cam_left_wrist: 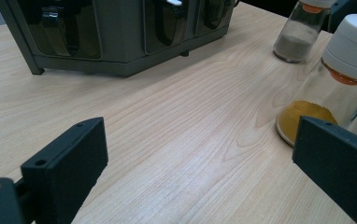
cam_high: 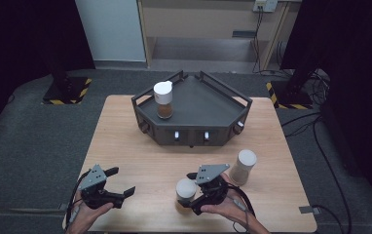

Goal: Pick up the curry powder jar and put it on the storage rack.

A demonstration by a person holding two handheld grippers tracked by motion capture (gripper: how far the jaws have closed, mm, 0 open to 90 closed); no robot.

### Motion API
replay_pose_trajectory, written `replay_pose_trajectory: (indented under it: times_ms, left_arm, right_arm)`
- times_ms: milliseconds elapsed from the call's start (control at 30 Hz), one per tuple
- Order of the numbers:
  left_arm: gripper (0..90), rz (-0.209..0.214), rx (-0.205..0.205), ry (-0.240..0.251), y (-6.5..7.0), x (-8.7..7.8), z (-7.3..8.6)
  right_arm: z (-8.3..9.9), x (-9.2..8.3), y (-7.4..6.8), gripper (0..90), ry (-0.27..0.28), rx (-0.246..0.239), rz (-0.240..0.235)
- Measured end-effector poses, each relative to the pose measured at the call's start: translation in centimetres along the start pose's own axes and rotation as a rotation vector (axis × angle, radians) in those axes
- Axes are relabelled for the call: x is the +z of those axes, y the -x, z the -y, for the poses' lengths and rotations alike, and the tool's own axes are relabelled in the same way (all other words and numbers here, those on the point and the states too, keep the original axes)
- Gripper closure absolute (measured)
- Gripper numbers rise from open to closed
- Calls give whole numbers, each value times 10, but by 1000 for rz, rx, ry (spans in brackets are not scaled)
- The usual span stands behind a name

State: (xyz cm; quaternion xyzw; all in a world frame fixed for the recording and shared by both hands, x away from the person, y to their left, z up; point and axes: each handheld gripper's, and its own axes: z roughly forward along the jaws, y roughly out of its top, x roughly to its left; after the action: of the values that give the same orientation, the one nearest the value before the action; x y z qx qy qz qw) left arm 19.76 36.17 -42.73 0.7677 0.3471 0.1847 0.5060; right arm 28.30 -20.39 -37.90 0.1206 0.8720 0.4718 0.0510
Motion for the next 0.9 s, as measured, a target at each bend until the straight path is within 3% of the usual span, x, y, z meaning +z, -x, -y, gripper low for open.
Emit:
replay_pose_trajectory:
  times_ms: [467,633,900]
  left_arm:
    - [27,0,1,-1,0,0,0]
    - [27,0,1,0,0,0,0]
    - [28,1,1,-1,0,0,0]
  right_arm:
    - [3,4,0,215,-4,-7,3]
    - [6,4,-2,327,4,-16,13]
    - [8,4,-5,338,14,-15,28]
